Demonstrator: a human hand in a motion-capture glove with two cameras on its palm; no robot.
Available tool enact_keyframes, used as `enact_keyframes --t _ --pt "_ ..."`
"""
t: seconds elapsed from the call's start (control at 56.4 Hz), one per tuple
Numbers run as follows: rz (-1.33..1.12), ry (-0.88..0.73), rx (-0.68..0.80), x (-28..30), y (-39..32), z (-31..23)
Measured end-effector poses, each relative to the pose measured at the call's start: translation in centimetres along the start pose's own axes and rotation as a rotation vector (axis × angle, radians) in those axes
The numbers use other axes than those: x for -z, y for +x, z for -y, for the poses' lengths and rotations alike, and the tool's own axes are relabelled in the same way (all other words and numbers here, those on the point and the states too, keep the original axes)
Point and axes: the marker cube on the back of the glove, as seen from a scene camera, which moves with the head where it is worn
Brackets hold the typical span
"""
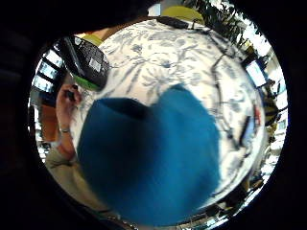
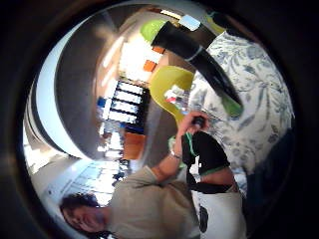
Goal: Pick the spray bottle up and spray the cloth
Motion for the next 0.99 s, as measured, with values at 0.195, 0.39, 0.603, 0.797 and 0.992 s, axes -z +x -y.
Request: enact_keyframes --t 0.195,0.39,0.603,0.797,0.992 --pt "-0.257 -0.077 0.085 2.3 0.9 -5.4" --pt "-0.307 -0.094 0.140 1.9 -0.7 -8.3" --pt "-0.322 -0.086 0.168 2.1 -0.9 -9.0" --pt "-0.306 -0.078 0.146 0.1 -1.4 -8.8" --pt "-0.298 -0.109 0.140 -0.5 -1.5 -9.2"
